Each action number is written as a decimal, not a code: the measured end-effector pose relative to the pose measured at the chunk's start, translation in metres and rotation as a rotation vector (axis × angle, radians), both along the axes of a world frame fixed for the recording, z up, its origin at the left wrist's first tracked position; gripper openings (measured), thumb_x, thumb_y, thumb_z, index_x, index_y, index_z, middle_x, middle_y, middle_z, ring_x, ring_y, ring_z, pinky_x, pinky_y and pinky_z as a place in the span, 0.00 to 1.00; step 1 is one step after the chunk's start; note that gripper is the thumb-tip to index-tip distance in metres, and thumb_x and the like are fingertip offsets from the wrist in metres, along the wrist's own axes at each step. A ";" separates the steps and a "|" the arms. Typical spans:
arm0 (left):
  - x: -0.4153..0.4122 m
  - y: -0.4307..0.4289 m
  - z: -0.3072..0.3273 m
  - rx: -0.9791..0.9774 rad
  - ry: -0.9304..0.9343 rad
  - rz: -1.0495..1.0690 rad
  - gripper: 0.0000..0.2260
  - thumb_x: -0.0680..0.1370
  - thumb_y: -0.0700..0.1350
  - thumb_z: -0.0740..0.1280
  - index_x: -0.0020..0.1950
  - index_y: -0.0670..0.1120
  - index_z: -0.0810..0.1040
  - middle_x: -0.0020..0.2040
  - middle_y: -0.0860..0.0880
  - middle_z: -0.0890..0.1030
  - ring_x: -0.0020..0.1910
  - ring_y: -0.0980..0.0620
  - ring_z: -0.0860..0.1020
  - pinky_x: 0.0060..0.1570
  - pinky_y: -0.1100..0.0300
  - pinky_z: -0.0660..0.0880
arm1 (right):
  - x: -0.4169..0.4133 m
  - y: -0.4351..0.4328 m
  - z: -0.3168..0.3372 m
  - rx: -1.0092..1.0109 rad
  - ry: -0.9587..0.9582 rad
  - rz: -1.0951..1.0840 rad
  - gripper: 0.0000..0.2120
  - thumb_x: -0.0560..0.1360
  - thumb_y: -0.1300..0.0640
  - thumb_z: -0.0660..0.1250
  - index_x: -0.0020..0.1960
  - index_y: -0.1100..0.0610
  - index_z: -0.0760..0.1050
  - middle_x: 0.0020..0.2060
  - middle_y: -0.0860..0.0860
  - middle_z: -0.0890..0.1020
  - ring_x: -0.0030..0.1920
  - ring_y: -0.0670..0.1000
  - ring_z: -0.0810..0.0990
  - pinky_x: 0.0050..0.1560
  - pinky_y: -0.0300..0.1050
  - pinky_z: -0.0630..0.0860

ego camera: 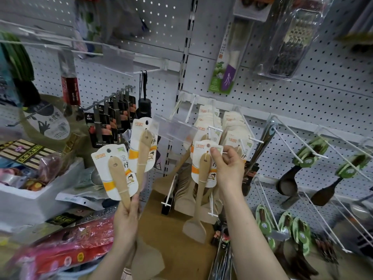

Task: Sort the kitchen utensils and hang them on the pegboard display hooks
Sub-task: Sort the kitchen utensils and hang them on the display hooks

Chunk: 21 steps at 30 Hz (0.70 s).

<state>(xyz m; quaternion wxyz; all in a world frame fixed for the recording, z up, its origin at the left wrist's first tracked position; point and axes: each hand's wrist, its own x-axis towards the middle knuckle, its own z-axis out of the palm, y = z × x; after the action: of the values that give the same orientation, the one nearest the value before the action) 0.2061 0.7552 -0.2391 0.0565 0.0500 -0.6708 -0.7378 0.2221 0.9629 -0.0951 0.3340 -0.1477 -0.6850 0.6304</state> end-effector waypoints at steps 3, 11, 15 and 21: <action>-0.003 0.001 -0.001 0.008 -0.001 -0.026 0.14 0.80 0.49 0.60 0.46 0.39 0.75 0.37 0.44 0.75 0.37 0.48 0.73 0.40 0.53 0.69 | -0.001 -0.002 0.002 0.017 0.038 0.004 0.03 0.77 0.58 0.70 0.45 0.54 0.78 0.39 0.49 0.86 0.41 0.45 0.84 0.42 0.35 0.76; -0.005 0.010 0.006 0.051 0.071 -0.068 0.15 0.79 0.51 0.60 0.46 0.40 0.76 0.35 0.46 0.74 0.35 0.48 0.71 0.39 0.52 0.68 | 0.005 -0.001 0.003 0.064 0.116 0.083 0.05 0.77 0.62 0.69 0.43 0.56 0.77 0.35 0.49 0.84 0.38 0.46 0.81 0.42 0.38 0.77; -0.007 0.013 0.005 0.057 0.090 -0.080 0.15 0.77 0.54 0.60 0.45 0.43 0.77 0.31 0.52 0.73 0.32 0.50 0.70 0.36 0.55 0.67 | -0.003 0.003 0.007 0.034 0.107 -0.005 0.06 0.77 0.59 0.70 0.42 0.52 0.79 0.37 0.59 0.84 0.41 0.50 0.81 0.49 0.52 0.79; -0.001 0.018 0.011 0.126 0.051 -0.146 0.14 0.79 0.51 0.59 0.45 0.42 0.76 0.30 0.52 0.72 0.28 0.59 0.69 0.29 0.66 0.67 | -0.008 0.000 0.008 0.056 0.096 -0.045 0.08 0.76 0.56 0.71 0.39 0.47 0.79 0.35 0.54 0.85 0.39 0.51 0.81 0.51 0.57 0.78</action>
<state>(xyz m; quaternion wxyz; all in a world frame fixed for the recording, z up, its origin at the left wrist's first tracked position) 0.2047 0.7731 -0.2284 0.0162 -0.0144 -0.6234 -0.7816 0.2139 0.9626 -0.0869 0.3847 -0.1233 -0.6819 0.6098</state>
